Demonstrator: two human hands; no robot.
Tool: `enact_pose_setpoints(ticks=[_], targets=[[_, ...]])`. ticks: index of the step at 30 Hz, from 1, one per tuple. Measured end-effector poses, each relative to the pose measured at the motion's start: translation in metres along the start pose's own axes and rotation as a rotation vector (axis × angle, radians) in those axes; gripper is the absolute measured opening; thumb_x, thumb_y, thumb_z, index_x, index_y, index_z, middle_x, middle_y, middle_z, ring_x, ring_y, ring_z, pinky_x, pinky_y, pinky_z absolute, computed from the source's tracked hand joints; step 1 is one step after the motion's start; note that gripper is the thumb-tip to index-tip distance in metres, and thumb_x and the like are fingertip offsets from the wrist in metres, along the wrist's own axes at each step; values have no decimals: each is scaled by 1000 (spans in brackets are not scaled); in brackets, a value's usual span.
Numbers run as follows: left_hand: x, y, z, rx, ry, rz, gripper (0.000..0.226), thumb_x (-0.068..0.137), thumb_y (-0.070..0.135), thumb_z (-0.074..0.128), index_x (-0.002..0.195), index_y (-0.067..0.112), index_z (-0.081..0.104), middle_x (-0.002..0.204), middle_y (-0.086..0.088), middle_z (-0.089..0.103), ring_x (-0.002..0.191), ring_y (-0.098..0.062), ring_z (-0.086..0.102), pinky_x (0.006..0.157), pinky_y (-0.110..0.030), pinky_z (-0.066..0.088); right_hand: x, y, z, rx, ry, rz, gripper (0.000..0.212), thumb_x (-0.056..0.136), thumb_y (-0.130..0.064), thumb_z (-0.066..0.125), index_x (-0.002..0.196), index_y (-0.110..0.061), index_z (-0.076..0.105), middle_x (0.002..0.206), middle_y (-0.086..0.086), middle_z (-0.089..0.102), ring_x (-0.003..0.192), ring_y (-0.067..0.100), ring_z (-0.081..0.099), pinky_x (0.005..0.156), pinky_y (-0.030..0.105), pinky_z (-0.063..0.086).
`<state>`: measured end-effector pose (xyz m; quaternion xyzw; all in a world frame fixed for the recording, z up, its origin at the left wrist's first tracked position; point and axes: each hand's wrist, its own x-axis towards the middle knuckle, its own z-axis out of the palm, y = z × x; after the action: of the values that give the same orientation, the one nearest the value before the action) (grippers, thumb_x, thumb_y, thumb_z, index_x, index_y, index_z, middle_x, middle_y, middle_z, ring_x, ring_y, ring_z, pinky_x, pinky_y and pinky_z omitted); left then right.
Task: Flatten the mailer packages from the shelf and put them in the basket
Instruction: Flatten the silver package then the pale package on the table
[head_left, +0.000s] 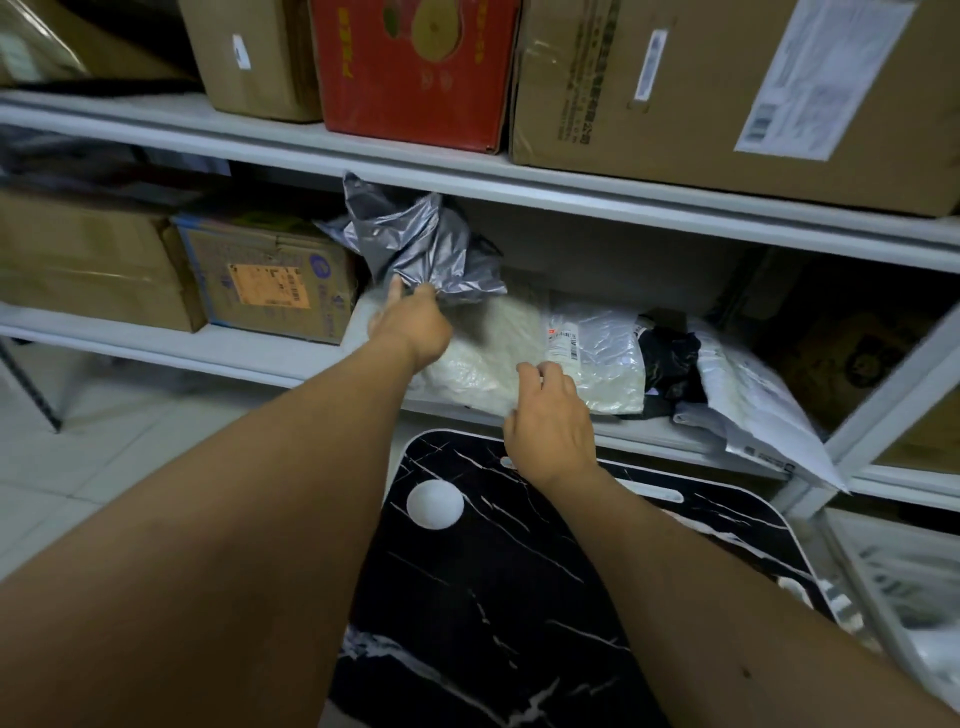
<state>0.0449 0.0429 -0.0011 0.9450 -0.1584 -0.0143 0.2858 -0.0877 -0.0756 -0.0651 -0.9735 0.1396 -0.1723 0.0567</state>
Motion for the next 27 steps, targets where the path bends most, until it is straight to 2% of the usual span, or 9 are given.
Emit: enact_pose_setpoints(ticks=[4,9,12,14,16,19,21,23,27], targets=[[-51,22,2,-68,-49,58,57,92,6,37,147,17,30,161,-10,-8,140,-37,29,110,-46,32,-34,6,-26,62,7,96,61,93,-16,55,145,-14,23,130,9,39,108,25,50,84,34,44],[-105,54,0,-202,-37,136,49,92,4,39,140,15,41,161,-11,0,143,-32,23,112,-37,30,-70,21,-50,90,20,188,71,92,-9,57,149,-12,13,139,11,33,96,27,56,68,30,40],[-132,71,4,-322,-108,163,40,94,1,38,131,9,50,156,-19,17,145,-28,18,111,-28,24,-87,33,-62,69,51,250,78,93,-11,58,152,-10,8,147,13,25,97,29,59,65,31,41],[-147,79,13,-413,-158,162,33,95,6,41,123,13,57,145,-23,38,139,-31,31,113,-33,30,-101,43,-66,46,81,324,83,92,-15,62,152,-9,5,149,14,21,102,28,58,62,31,42],[-163,86,22,-545,-197,127,23,96,9,45,110,16,61,124,-17,58,116,-27,54,101,-31,44,-117,58,-70,-4,139,431,90,89,-17,65,152,-9,1,153,13,17,108,28,57,61,31,43],[-188,92,29,-706,-301,90,22,92,-3,47,101,10,62,91,-8,62,82,-14,57,63,-8,45,-144,81,-77,-37,119,538,97,87,-24,71,153,-11,0,157,12,12,105,29,60,62,32,41],[-200,93,37,-751,-381,51,22,88,-4,50,100,6,64,96,-11,66,92,-16,59,67,-10,41,-163,98,-81,-59,52,556,88,88,-29,69,152,-16,10,154,11,21,105,31,60,65,34,39],[-207,93,44,-732,-448,-15,18,89,-2,51,102,3,64,105,-14,68,106,-19,59,75,-12,36,-178,112,-80,-107,-1,501,59,92,-31,63,142,-17,34,139,11,42,108,32,58,70,35,41],[-210,78,73,-667,-474,-137,23,96,10,45,94,3,67,57,-1,69,77,-5,65,84,-10,35,-198,122,-69,-297,-54,397,24,96,-20,52,119,-15,57,116,6,61,109,27,54,77,33,43]])
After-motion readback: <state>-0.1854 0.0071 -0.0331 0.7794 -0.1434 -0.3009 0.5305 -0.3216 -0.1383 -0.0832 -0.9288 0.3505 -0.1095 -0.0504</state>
